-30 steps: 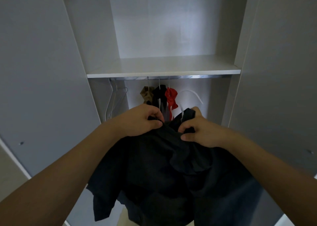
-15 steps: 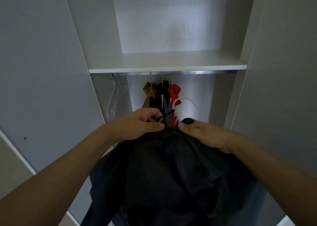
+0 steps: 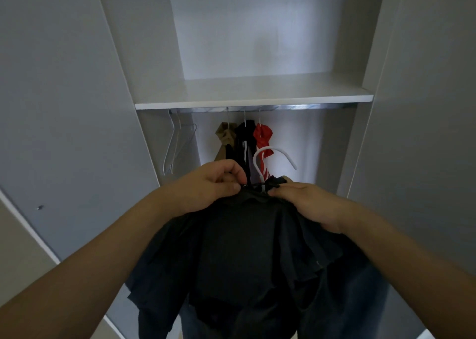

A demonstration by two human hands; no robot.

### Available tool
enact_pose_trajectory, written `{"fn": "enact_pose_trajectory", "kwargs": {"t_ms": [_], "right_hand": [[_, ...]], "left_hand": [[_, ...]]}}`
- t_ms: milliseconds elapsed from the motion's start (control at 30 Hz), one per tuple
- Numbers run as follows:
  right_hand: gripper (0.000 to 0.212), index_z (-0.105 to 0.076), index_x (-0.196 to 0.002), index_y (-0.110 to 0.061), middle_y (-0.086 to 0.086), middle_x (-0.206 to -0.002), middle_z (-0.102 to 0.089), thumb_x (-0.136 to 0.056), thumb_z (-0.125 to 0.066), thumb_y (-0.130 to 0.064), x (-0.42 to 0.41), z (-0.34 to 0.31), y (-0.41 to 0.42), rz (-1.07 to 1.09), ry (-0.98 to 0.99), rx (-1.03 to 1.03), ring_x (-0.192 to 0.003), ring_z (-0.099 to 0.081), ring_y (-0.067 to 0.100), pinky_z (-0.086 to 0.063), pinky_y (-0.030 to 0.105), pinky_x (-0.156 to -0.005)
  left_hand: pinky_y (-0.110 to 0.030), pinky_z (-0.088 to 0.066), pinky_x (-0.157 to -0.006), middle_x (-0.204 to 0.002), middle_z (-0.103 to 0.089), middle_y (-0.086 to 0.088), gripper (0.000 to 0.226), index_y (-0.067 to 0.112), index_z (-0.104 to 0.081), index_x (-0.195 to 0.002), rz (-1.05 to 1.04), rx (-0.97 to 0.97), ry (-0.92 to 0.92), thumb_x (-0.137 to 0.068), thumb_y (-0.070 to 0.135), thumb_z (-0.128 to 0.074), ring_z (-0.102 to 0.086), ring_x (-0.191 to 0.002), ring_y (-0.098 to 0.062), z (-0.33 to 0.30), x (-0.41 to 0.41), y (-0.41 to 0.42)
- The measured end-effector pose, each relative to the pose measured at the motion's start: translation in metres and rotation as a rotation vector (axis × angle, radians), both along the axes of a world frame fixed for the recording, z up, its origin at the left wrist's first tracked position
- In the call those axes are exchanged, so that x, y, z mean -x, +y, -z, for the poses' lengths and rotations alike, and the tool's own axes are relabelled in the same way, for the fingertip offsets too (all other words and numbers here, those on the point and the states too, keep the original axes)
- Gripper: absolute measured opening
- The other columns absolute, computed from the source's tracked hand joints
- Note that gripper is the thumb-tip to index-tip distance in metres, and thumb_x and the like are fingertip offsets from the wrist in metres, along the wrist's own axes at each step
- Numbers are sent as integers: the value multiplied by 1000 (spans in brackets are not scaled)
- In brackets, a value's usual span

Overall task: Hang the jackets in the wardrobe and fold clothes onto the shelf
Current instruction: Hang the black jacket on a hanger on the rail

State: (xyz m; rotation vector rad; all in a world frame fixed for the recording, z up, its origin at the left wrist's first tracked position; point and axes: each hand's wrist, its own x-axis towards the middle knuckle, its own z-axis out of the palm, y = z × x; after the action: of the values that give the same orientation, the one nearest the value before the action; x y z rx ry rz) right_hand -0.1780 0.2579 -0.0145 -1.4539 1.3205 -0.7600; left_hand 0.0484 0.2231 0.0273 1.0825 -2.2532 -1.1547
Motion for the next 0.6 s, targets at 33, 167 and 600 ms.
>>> {"fn": "enact_pose_trajectory", "kwargs": {"t_ms": [33, 167, 600], "right_hand": [[20, -71, -91, -35, -10, -91, -69, -92, -56, -49, -2, 1, 0, -5, 20, 28, -87, -66, 5, -50, 16, -74], [26, -74, -81, -38, -23, -77, -68, -97, -53, -39, -9, -3, 2, -137, -102, 146, -77, -65, -8, -46, 3, -65], [39, -60, -113, -58, -27, -118, -43, -98, -54, -23, -7, -1, -4, -221, 137, 171, -108, -45, -8, -33, 11, -99]], "left_hand": [[-25, -52, -77, -87, -66, -12, 14, 13, -60, -108, 2, 0, 8, -98, 7, -53, -61, -78, -13, 1, -1, 0], [-25, -49, -74, -76, -63, -3, 11, 12, -60, -103, -34, -55, 102, -97, 5, -55, -59, -75, -13, 4, -3, 0], [-30, -55, -83, -96, -69, -16, 25, 15, -39, -89, 41, 112, 91, -93, 1, -60, -66, -85, -18, 5, 1, 12]]}}
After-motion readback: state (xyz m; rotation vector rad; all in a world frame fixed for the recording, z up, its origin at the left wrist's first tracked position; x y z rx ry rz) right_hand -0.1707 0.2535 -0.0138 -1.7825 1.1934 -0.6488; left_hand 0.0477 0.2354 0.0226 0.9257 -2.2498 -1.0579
